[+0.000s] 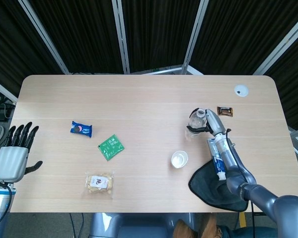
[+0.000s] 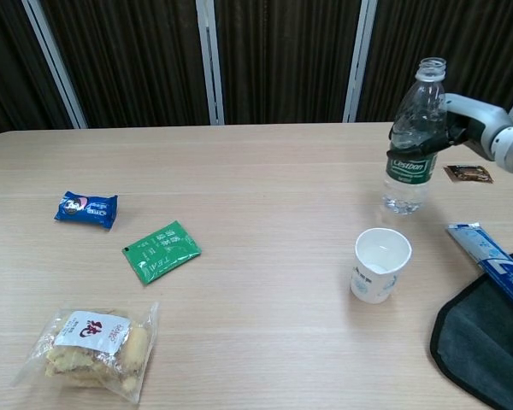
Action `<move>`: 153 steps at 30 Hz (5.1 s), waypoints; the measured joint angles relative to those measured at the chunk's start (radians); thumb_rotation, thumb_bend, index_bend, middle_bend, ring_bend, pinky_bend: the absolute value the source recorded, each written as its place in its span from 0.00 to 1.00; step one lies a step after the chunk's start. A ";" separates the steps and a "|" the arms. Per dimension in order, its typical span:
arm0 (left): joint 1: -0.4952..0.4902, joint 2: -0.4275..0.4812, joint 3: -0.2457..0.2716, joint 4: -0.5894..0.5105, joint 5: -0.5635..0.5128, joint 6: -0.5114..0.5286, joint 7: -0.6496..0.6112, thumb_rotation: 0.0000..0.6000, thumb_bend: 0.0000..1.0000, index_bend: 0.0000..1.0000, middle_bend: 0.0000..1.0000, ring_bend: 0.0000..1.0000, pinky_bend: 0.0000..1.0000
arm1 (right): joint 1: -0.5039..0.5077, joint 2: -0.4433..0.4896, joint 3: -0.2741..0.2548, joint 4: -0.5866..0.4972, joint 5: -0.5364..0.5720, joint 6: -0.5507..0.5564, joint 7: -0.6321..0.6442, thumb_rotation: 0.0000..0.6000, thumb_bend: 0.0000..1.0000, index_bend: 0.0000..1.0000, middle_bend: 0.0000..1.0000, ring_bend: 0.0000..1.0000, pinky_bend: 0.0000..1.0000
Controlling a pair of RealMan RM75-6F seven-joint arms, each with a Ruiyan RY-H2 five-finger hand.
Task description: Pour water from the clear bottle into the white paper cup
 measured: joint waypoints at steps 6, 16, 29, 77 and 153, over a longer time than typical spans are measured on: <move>0.000 0.018 0.012 -0.023 0.022 -0.011 -0.030 1.00 0.00 0.00 0.00 0.00 0.00 | -0.067 0.132 -0.031 -0.164 -0.032 0.112 -0.221 1.00 0.38 0.55 0.65 0.54 0.44; -0.001 0.044 0.028 -0.051 0.052 -0.025 -0.067 1.00 0.00 0.00 0.00 0.00 0.00 | -0.159 0.317 -0.119 -0.398 -0.092 0.213 -0.591 1.00 0.42 0.55 0.66 0.55 0.44; 0.013 0.068 0.041 -0.061 0.065 -0.021 -0.088 1.00 0.00 0.00 0.00 0.00 0.00 | -0.176 0.297 -0.165 -0.434 -0.110 0.230 -0.973 1.00 0.42 0.56 0.67 0.56 0.45; 0.016 0.072 0.035 -0.068 0.054 -0.034 -0.083 1.00 0.00 0.00 0.00 0.00 0.00 | -0.138 0.154 -0.142 -0.551 0.153 0.266 -1.720 1.00 0.43 0.56 0.68 0.59 0.46; 0.016 0.076 0.029 -0.080 0.029 -0.044 -0.064 1.00 0.00 0.00 0.00 0.00 0.00 | -0.134 0.120 -0.162 -0.527 0.127 0.324 -1.847 1.00 0.43 0.56 0.68 0.60 0.46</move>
